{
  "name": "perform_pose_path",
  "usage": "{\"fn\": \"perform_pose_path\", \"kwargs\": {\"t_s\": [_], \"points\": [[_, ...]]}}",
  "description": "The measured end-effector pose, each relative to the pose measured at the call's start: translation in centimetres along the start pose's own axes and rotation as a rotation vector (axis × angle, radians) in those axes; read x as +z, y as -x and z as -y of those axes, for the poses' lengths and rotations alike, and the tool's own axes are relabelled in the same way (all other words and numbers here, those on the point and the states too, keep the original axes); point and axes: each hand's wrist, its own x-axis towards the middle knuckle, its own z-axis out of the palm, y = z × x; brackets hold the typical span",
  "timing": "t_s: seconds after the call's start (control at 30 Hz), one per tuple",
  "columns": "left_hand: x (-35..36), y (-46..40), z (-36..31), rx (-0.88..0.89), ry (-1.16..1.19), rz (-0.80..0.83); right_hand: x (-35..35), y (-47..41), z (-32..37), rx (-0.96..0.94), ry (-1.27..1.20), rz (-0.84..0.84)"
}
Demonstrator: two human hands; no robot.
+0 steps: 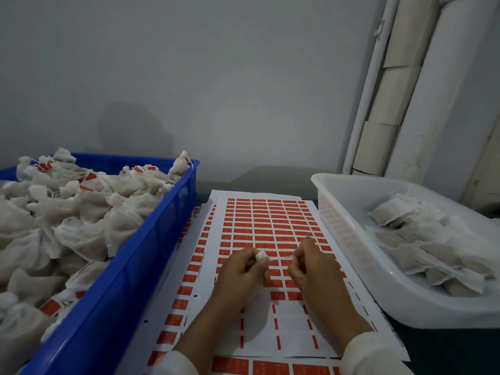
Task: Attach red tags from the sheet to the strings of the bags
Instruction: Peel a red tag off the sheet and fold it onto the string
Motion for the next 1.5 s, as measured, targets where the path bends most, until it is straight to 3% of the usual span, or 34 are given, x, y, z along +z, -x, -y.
{"fn": "perform_pose_path", "kwargs": {"t_s": [0.1, 0.2, 0.3, 0.47, 1.07, 1.23, 1.33, 1.5], "points": [[-0.2, 0.2, -0.3, -0.052, 0.119, 0.063, 0.2, 0.3, -0.1, 0.032, -0.029, -0.022], [0.1, 0.3, -0.6, -0.042, 0.141, 0.08, 0.1, 0.5, 0.1, -0.067, -0.046, -0.055], [0.1, 0.6, -0.8, -0.025, 0.14, 0.031, 0.3, 0.9, 0.7, -0.175, -0.016, 0.067], [-0.2, 0.7, -0.7, -0.012, 0.119, -0.019, 1.1, 1.2, 1.1, -0.104, -0.037, 0.228], [0.3, 0.1, 0.2, 0.004, 0.104, 0.052, 0.5, 1.2, 1.5, -0.108, -0.176, 0.153], [0.5, 0.2, 0.0, 0.01, 0.083, 0.107, 0.6, 1.0, 1.2, -0.129, -0.102, -0.019], [0.6, 0.3, -0.1, 0.018, 0.084, 0.136, 0.5, 1.0, 1.1, -0.14, -0.046, 0.008], [0.4, 0.3, 0.2, -0.005, 0.062, 0.049, 0.0, 0.8, 1.2, -0.236, 0.004, 0.016]]}}
